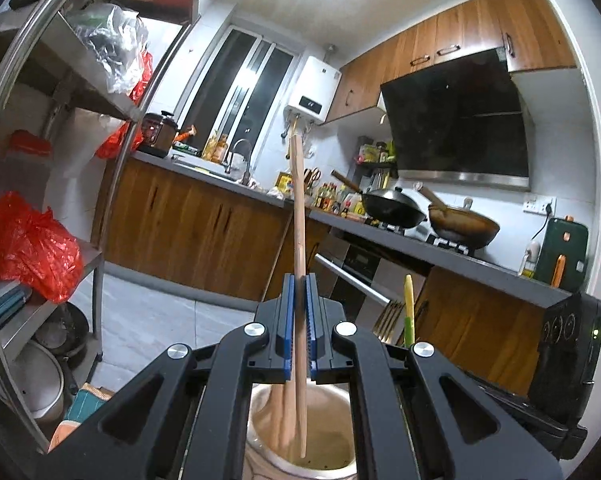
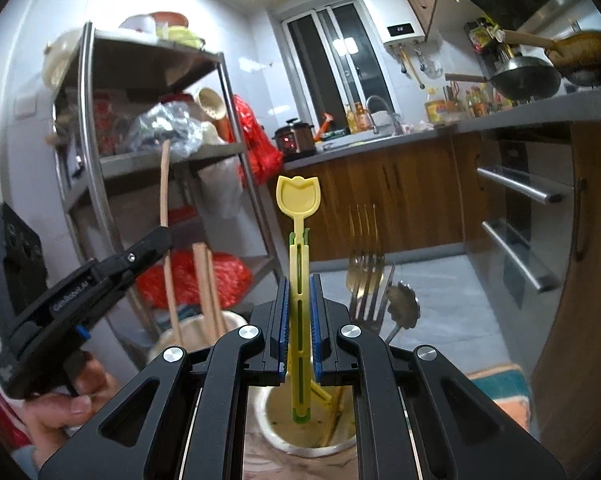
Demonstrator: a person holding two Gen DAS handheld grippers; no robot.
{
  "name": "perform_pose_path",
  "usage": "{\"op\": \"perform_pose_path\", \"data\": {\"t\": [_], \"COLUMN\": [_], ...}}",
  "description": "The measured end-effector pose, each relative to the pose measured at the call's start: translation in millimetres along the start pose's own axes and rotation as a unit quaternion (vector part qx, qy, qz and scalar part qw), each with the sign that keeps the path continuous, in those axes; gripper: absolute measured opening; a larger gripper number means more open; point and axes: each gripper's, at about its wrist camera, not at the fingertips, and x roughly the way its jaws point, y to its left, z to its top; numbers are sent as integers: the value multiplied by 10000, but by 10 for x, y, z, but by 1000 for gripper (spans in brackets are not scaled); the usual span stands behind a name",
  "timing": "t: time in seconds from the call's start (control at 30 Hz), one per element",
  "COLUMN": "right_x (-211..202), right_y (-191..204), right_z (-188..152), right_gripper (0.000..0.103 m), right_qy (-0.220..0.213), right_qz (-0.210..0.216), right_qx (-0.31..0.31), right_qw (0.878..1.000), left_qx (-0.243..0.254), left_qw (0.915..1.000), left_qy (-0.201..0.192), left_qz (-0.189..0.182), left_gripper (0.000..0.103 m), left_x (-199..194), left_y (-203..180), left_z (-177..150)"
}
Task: Organize utensils
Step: 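Drop the yellow spoon into the small pot while the left tool drops its chopstick in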
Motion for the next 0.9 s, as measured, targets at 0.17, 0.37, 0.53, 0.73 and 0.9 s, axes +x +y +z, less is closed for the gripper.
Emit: {"op": "perform_pose_path", "data": {"t": [0.17, 0.37, 0.53, 0.73, 0.9], "right_x": [67, 45, -18, -73, -44], "right_y": [18, 10, 36, 67, 58], "right_z": [-147, -287, -320, -348, -368], "right_gripper": [10, 10, 10, 10, 10], "right_qy": [159, 255, 363, 477, 643], "right_qz": [-200, -233, -285, -385, -427], "right_qx": [-193, -281, -290, -346, -351], "right_qw": [9995, 9990, 9985, 9975, 9964], "left_qx": [219, 489, 643, 677, 767], "left_qw": [9996, 9983, 9967, 9956, 9940], "left_qy": [150, 301, 479, 634, 740], "left_qz": [-15, 5, 84, 151, 238], "left_gripper": [5, 5, 5, 5, 5], "left_x": [12, -13, -18, -45, -51], "left_y": [-56, -119, -152, -152, -159], "left_z": [-98, -211, -307, -361, -402]}}
